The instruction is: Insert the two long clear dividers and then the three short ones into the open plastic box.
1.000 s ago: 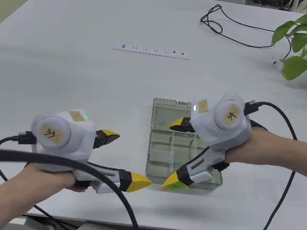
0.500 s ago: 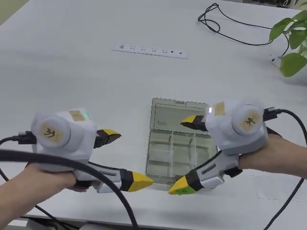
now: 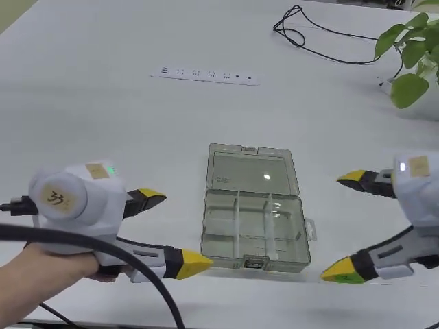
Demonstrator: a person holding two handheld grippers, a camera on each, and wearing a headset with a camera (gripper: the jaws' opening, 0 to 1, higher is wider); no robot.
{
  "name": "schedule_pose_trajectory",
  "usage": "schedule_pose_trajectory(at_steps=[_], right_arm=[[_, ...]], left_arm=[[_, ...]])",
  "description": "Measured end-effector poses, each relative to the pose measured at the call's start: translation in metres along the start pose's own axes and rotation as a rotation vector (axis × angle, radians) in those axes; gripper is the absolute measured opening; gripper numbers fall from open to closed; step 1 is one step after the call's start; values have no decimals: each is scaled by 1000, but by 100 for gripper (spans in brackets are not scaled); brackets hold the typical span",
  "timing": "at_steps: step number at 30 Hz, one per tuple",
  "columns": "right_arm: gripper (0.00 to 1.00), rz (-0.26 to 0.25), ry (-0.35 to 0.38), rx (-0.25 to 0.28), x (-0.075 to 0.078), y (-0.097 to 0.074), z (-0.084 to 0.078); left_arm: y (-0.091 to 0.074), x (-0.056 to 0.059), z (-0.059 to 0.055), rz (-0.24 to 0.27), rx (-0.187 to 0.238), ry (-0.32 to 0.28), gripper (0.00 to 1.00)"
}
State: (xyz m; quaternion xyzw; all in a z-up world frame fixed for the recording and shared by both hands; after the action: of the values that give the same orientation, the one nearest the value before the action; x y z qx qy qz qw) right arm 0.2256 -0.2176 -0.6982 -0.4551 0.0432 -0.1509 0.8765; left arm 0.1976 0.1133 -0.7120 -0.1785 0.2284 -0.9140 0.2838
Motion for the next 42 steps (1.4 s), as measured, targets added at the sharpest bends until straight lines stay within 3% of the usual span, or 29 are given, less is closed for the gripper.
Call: schedule_pose_trajectory(at_steps=[3, 10, 22, 29, 34, 42], right_arm=[[98, -4, -17, -79, 0, -10, -24], [96, 23, -7, -125, -1, -13, -47], [84, 86, -110, -209, 4, -2, -58], [69, 145, -225, -288, -4, 8, -65], [56, 163, -227, -298, -5, 12, -68], [45, 186, -272, -329, -3, 16, -69]], left_arm=[[1, 1, 0, -2, -6, 5, 83], [3, 4, 3, -9, -10, 12, 83], [0, 8, 12, -4, 9, 40, 83], [-1, 13, 15, 7, 23, 38, 82], [-2, 15, 13, 19, 28, 31, 81], [-3, 17, 7, 23, 31, 12, 81]])
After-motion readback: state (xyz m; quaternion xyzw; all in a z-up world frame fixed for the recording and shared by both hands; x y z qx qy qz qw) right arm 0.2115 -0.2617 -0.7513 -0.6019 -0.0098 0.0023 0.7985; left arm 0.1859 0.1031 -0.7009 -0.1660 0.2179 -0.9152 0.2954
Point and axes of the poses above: the centre of the closed fingertips' face, and the gripper's own axes: y roughly forward along the fingers, x roughly to its right, z roughly out of its top, the point moved 9 cm from there along -y, roughly backward along the fingers, and after that the axes turned 1 degree about z, right-handed, at the moved point
